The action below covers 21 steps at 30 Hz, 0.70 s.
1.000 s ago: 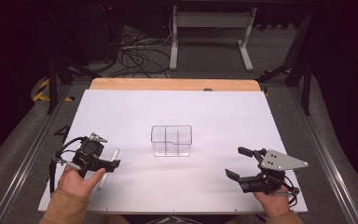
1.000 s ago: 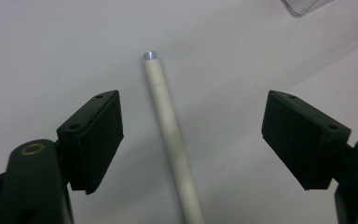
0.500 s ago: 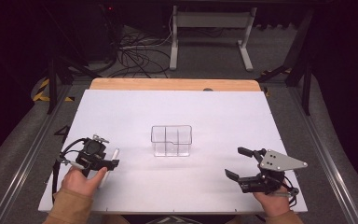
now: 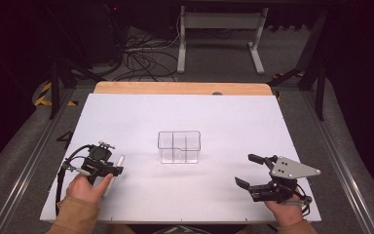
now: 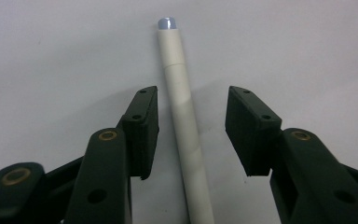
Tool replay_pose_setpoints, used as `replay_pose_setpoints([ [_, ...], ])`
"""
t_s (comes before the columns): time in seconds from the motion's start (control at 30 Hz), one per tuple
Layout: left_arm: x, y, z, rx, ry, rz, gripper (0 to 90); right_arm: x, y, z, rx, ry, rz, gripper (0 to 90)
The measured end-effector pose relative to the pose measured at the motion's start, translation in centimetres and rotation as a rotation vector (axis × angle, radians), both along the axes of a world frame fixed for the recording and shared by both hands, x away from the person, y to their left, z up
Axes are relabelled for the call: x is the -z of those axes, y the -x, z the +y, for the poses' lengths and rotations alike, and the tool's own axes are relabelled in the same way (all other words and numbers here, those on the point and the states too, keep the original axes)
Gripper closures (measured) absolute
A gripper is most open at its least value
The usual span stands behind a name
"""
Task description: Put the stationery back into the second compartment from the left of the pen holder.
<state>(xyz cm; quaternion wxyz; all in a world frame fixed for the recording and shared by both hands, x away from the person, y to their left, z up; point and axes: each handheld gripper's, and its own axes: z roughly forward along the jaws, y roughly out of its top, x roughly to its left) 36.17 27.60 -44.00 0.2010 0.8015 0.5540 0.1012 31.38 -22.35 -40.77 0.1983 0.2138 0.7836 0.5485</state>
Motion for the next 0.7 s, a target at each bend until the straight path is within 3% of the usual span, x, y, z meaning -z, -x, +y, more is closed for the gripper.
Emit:
replay_pose_setpoints([
  [0.17, 0.26, -0.16, -0.2, -0.001, -0.008, 0.028, 61.4, 0.01, -0.01, -0.01, -0.003, 0.002, -0.002, 16.2],
  [0.7, 0.45, -0.15, -0.75, -0.002, -0.058, 0.049, 71.7, 0.11, 0.02, 0.19, -0.014, 0.008, 0.003, 16.2],
])
